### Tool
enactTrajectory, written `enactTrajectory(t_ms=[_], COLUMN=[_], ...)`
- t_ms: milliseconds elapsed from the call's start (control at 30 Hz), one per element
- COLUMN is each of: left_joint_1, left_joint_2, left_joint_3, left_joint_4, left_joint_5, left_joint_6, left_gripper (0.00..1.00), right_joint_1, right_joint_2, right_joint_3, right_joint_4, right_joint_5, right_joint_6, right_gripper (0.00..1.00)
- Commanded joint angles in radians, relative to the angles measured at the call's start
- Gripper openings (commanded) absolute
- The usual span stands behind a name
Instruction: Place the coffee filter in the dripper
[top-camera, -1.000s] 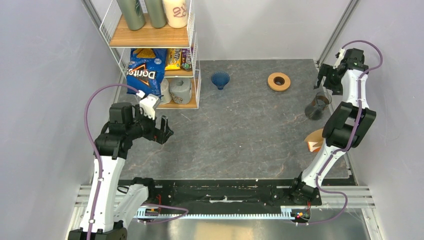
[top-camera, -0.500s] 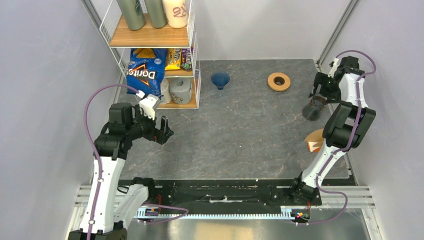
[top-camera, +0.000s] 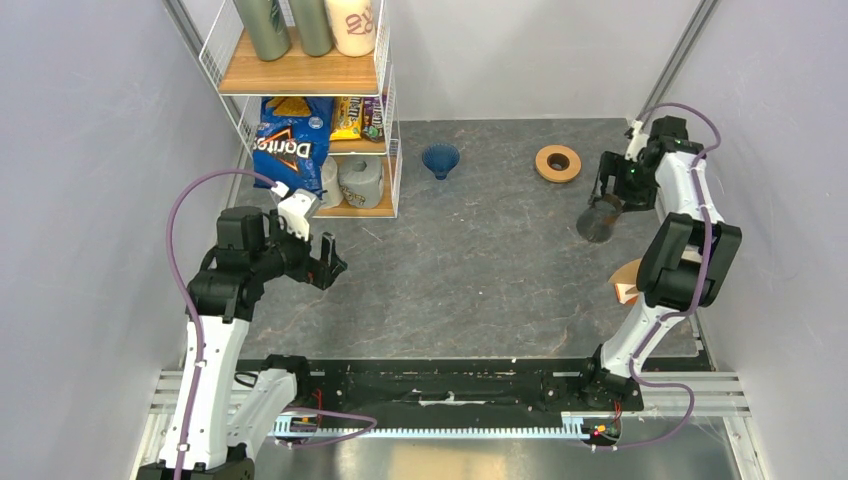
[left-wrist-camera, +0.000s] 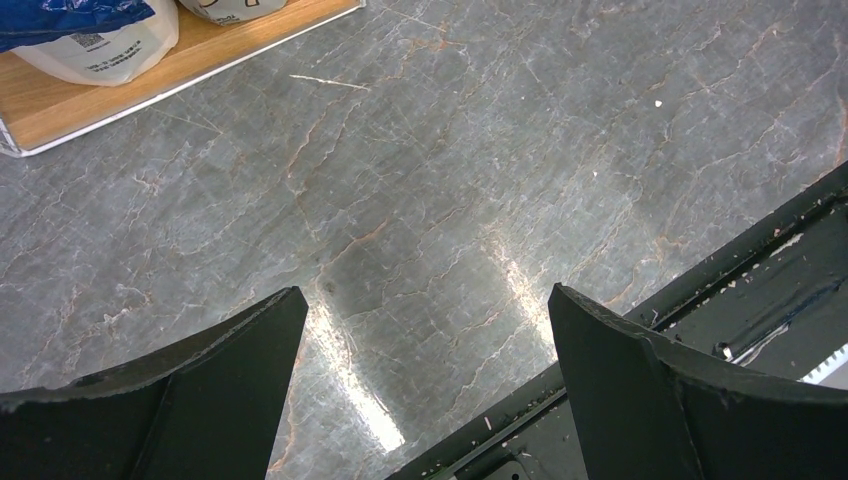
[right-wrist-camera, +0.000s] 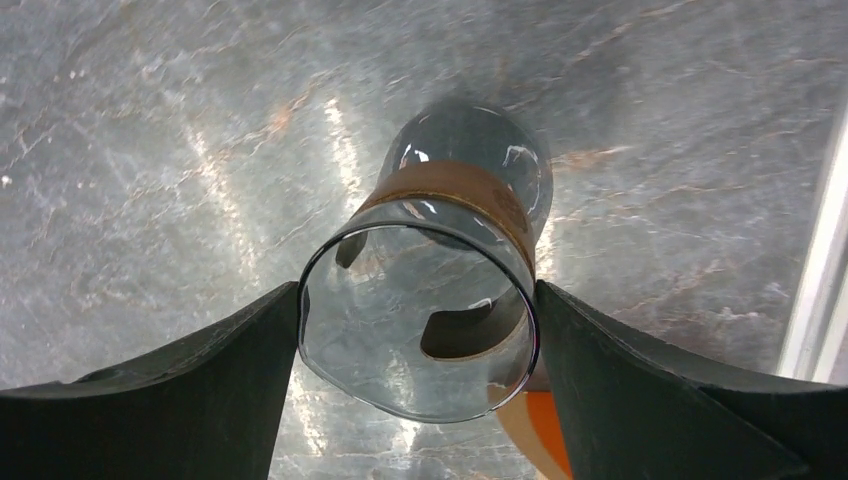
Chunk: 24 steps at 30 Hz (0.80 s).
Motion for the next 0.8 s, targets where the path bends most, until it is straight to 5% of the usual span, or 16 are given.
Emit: enactTrajectory(t_ms=[0, 767], left_joint_1=[0.001, 0.000], left_joint_2=[-0.016, -0.042], left_joint_3=[0.033, 0.011], left_joint_4=[0.015, 0.008], left_joint_5=[0.031, 0.037], left_joint_6=[-0.028, -0.033], left_gripper=[1.00, 1.00], right_joint_1=[0.043, 0.405], right_joint_2=[-0.056, -0.223], right_joint_3=[-0.029, -0.258], right_joint_4=[-0.006, 0.010], right_joint_5=[-0.039, -0.125], right_joint_6=[-0.021, 0.037], right_gripper=[0.92, 0.92])
